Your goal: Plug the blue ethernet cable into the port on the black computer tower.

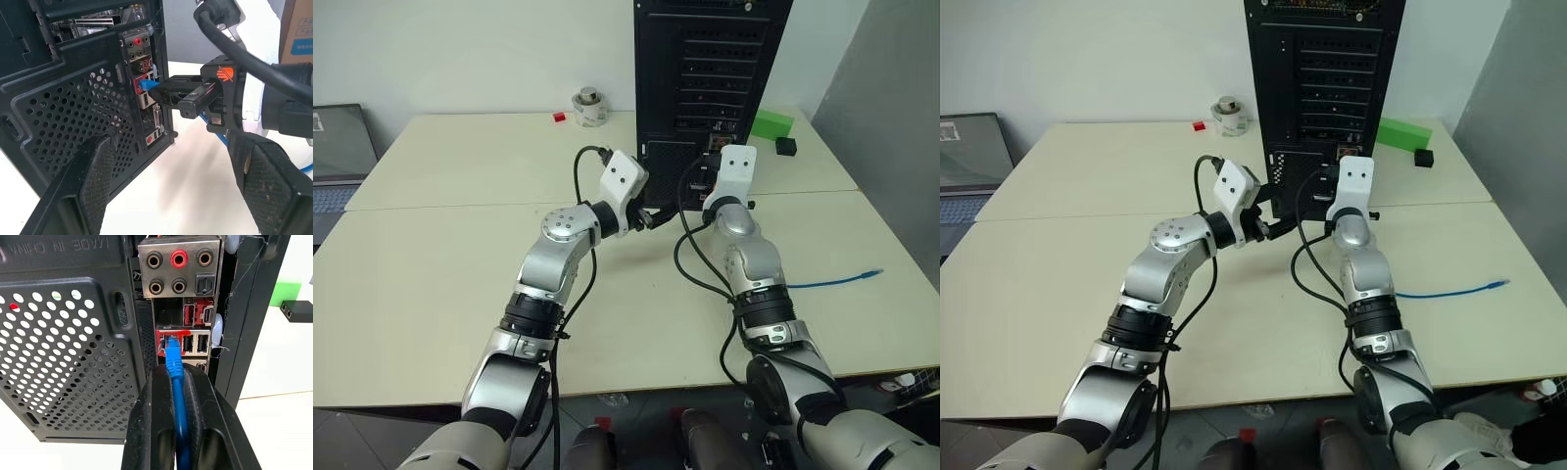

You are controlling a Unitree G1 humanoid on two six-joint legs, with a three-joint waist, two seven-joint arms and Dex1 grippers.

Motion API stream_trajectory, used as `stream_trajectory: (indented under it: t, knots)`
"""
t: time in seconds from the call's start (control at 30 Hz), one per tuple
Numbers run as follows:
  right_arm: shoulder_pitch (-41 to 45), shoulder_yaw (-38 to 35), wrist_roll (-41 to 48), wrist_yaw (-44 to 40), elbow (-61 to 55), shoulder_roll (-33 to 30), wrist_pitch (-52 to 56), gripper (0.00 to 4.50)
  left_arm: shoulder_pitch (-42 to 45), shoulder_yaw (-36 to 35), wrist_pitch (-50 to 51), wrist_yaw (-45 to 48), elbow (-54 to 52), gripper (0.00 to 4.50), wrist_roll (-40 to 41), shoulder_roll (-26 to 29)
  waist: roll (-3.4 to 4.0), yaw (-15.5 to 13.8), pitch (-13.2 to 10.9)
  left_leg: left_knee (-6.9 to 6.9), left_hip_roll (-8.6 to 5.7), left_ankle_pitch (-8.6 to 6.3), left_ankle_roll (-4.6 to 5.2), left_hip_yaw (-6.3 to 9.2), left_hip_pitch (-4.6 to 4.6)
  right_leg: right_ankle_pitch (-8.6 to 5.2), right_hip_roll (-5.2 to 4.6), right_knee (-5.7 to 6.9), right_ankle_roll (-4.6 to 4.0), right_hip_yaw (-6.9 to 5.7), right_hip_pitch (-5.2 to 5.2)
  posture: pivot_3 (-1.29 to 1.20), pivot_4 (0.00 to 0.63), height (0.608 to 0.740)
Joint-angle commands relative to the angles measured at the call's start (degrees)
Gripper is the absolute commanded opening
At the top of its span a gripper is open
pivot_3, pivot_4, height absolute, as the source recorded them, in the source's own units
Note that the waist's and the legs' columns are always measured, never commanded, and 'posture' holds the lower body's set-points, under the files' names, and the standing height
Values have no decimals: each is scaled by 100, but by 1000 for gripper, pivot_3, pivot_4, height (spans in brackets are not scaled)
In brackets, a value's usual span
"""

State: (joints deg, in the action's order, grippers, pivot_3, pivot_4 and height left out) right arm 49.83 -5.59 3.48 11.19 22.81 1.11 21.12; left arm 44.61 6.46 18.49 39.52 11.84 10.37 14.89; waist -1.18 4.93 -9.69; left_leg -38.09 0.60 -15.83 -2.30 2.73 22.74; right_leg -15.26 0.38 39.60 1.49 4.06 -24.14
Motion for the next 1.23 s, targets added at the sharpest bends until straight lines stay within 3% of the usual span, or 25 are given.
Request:
stream_trajectory:
  t: [0.03,0.37,0.6,0.77,0.93,1.07,1.23]
  knots:
    - [173,-9,-16,-103,-295,-91,-337,887,181,-95,-121,18,-33,3721,27,30,0,-6,0,0,0,0,0,1,1,0,0,0,0,-1,0,0,150,740]
    - [-67,5,-28,-121,-851,-134,-122,2992,226,-78,-234,52,120,3721,31,4,0,-21,0,4,-2,0,0,7,10,0,-4,-14,0,-7,0,0,150,740]
    - [-801,67,91,-350,-2262,-210,468,4439,118,-131,-242,-26,-7,3721,84,-31,0,-39,0,4,-3,0,0,6,11,0,-4,-15,0,-6,0,0,150,740]
    - [-1577,212,426,-1200,-3697,-656,955,4476,-29,-175,-61,-271,-272,3721,25,25,0,-60,0,4,-4,0,0,10,12,0,-4,-18,1,-9,1,0,150,740]
    - [-2348,-22,871,-2209,-4776,-1611,1166,4476,-327,-262,204,-462,-675,3721,-8,228,0,-85,0,4,-4,-1,1,12,11,-1,-2,-23,1,-11,4,0,150,740]
    - [-2974,-359,1277,-3097,-5175,-2508,1170,4476,-491,-490,230,-397,-859,3721,161,426,0,-157,0,3,-4,-1,1,14,10,-1,0,-33,2,-14,10,0,150,740]
    - [-3240,-824,1702,-3568,-5202,-3029,1183,4476,-627,-609,281,-183,-1039,3721,320,656,-1,-174,0,3,-3,-1,1,14,9,-1,2,-38,2,-15,13,0,150,740]
